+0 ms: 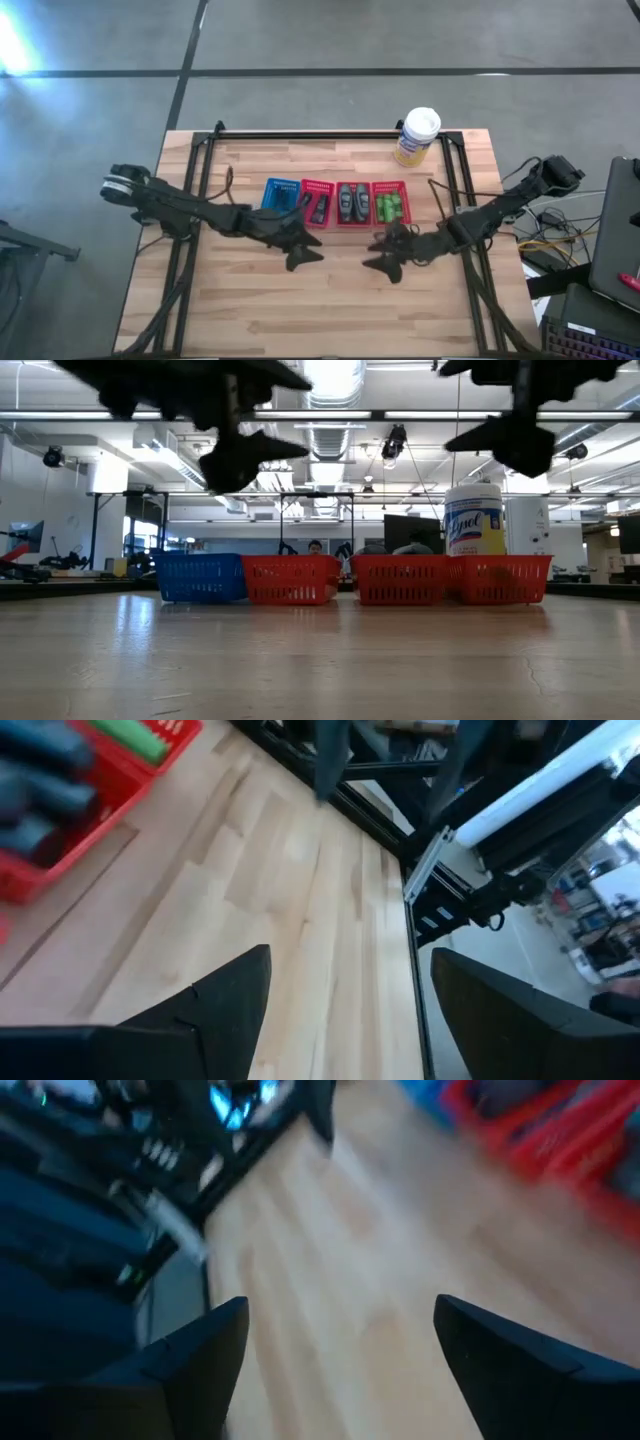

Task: Pick & Place Travel size toiletries
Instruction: Return to Home Position

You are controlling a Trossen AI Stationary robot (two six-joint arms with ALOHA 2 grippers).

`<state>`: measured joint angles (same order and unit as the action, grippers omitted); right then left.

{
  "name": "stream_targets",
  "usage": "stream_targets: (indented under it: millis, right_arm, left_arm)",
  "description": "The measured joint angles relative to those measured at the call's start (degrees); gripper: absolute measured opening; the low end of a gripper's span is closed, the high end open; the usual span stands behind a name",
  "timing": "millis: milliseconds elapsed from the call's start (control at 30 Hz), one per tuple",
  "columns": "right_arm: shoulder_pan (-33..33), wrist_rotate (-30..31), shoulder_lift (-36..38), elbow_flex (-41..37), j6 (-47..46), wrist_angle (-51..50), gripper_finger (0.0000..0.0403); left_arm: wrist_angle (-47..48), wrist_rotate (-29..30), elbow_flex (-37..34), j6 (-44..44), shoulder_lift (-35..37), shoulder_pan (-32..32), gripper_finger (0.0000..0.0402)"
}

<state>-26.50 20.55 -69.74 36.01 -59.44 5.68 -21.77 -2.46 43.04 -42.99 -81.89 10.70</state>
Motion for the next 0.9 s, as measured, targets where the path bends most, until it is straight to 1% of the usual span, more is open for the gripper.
stream_targets:
  millis: [67, 167, 233, 300, 333, 400, 467, 633, 767, 900]
  right_arm:
    - [2.55, 1.87, 0.05, 0.0, 3.27, 0.49, 0.0305]
    - [6.73, 3.39, 0.03, 0.08, 8.95, 0.07, 0.0295]
    - [9.31, 1.55, 0.65, 0.76, 9.47, -1.21, 0.0289]
    - [11.91, -1.84, 1.86, 1.41, 4.82, -2.43, 0.0282]
    - [13.19, -2.2, 2.41, 1.66, 4.3, -2.46, 0.0279]
    - [15.55, -2.65, 3.95, 2.15, 6.26, -2.35, 0.0273]
    - [17.7, -2.87, 5.89, 2.19, 9.54, -2.39, 0.0268]
    - [23.19, -3.4, 12.1, 0.59, 12.28, -2.39, 0.0253]
    - [26.73, -3.17, 17.95, -1.93, 14.9, -2.46, 0.0242]
    - [29.32, -3.07, 24.56, -5.55, 16.4, -2.53, 0.0233]
  left_arm:
    - [-3.85, -0.21, -4.29, -0.61, 1.72, -0.33, 0.028]
    - [-5.31, -0.77, -9.51, -0.14, 6.97, -1.57, 0.028]
    - [-5.39, -1.13, -12.6, 1.35, 12.11, -2.64, 0.028]
    - [-5.23, -1.22, -15.64, 2.77, 17.91, -4.18, 0.028]
    - [-5.15, -1.41, -17.2, 3.27, 21.2, -5.22, 0.028]
    - [-4.54, -1.34, -20.12, 4.53, 27.9, -7.56, 0.028]
    - [-2.66, -1.29, -22.81, 5.52, 34.88, -10.25, 0.028]
    - [5.2, -2.67, -28.33, 5.52, 49.15, -17.69, 0.028]
    - [9.65, -6.6, -31.38, 5.34, 56.97, -22.63, 0.028]
    - [11.98, -7.3, -33.28, 5.21, 62.35, -25.91, 0.028]
